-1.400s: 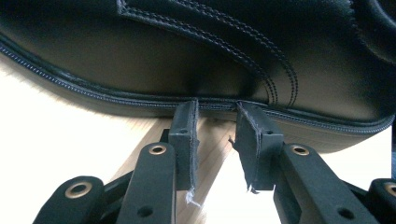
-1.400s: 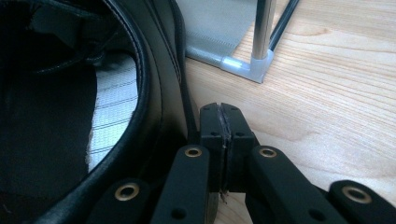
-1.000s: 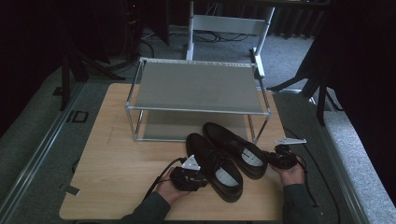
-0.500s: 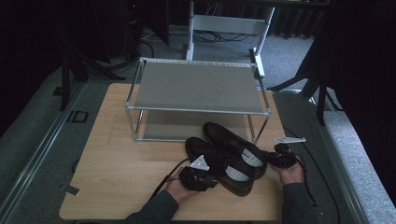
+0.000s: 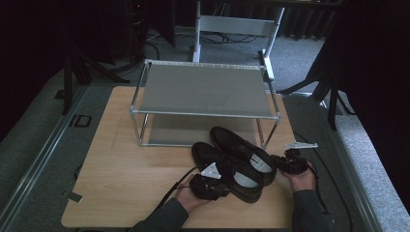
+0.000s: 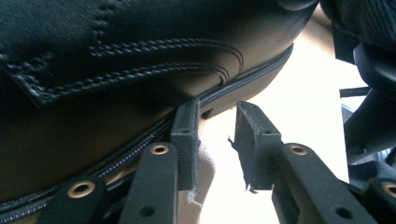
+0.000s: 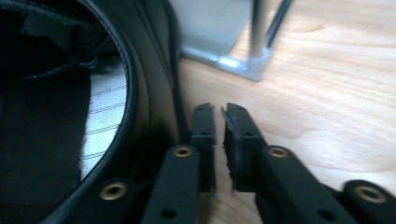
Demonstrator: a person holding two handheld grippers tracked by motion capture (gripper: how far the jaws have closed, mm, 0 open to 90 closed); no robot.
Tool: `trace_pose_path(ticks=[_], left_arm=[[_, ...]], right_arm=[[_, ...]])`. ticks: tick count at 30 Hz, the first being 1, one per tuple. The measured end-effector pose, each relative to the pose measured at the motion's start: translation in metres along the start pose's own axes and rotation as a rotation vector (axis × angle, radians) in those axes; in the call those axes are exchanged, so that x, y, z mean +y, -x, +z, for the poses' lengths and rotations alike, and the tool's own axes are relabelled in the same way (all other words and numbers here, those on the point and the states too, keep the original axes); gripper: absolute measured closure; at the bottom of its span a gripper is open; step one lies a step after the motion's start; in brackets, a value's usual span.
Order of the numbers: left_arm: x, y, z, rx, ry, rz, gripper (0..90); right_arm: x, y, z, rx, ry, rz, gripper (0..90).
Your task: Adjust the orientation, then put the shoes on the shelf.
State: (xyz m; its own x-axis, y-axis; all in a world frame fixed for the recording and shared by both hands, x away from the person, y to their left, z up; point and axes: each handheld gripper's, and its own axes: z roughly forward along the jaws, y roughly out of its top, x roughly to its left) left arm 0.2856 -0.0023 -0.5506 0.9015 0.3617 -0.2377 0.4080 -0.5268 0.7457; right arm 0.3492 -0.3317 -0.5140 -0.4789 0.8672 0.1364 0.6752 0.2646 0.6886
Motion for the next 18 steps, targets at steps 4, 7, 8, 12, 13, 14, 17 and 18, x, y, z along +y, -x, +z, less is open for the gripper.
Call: trace_pose_path(ticks=[4,7,8,12,13,14,17,18], left_arm=[[-0.004,-0.001,-0.011,0.025,0.028,-0.009,66.4],[-0.008,-0.004,-0.021,0.057,0.044,-0.019,65.7],[-0.009,-0.005,-0.024,0.068,0.047,-0.021,65.6],[-0.017,-0.013,-0.034,0.103,0.053,-0.050,65.3],[-0.018,-0.014,-0.036,0.110,0.055,-0.058,65.3],[-0.020,-0.015,-0.039,0.116,0.054,-0.058,65.2],[-0.025,-0.018,-0.046,0.140,0.046,-0.061,64.2],[-0.027,-0.018,-0.048,0.147,0.045,-0.064,63.9]], right_arm=[[0.003,-0.003,-0.015,-0.018,0.039,-0.022,76.4],[0.007,-0.010,-0.025,-0.045,0.055,-0.059,73.0],[0.009,-0.012,-0.027,-0.057,0.060,-0.075,71.8],[0.011,-0.022,-0.038,-0.095,0.094,-0.121,65.9],[0.012,-0.024,-0.041,-0.102,0.102,-0.126,64.1],[0.013,-0.025,-0.043,-0.090,0.111,-0.129,60.8],[0.014,-0.033,-0.049,-0.069,0.121,-0.152,58.5],[0.015,-0.035,-0.050,-0.067,0.117,-0.162,58.2]])
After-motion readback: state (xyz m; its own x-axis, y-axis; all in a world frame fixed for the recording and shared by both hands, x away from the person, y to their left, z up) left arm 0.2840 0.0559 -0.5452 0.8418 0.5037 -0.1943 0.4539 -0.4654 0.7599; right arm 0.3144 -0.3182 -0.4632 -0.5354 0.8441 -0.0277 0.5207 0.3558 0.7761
